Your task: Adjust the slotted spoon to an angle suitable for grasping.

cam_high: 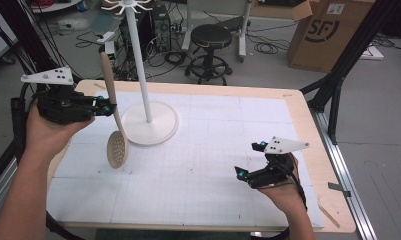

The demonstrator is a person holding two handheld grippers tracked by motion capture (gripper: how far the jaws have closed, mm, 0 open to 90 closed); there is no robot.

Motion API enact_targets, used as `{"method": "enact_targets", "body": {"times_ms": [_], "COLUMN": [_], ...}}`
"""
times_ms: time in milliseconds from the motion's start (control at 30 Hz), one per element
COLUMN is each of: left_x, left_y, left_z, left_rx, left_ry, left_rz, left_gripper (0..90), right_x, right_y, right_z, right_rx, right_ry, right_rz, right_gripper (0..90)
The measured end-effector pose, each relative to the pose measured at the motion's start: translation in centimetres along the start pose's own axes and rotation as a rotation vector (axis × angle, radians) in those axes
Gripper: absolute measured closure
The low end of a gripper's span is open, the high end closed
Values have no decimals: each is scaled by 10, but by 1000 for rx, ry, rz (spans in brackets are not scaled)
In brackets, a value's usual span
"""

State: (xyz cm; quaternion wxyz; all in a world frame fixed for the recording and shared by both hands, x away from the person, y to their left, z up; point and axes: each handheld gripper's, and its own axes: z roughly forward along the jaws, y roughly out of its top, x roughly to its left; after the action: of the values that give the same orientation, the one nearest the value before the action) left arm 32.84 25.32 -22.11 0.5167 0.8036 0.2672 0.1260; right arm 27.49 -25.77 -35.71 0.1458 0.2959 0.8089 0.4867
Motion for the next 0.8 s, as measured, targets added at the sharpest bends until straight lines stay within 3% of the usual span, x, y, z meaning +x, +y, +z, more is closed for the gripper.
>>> {"method": "enact_targets", "body": {"times_ms": [133, 567, 800], "left_x": [2, 9, 13], "left_y": [8, 28, 33], "left_z": [-1, 2, -1], "left_rx": [-22, -9, -19], "left_ry": [-2, 46, 46], "left_rz": [-13, -4, -6], "left_gripper": [757, 757, 757], "right_x": [0, -3, -4], "right_y": [0, -1, -2], "right_z": [1, 1, 1], "right_rx": [1, -9, -6], "right_ry": [3, 17, 22], "right_rz": [-1, 7, 11], "right_gripper": [2, 2, 2]}}
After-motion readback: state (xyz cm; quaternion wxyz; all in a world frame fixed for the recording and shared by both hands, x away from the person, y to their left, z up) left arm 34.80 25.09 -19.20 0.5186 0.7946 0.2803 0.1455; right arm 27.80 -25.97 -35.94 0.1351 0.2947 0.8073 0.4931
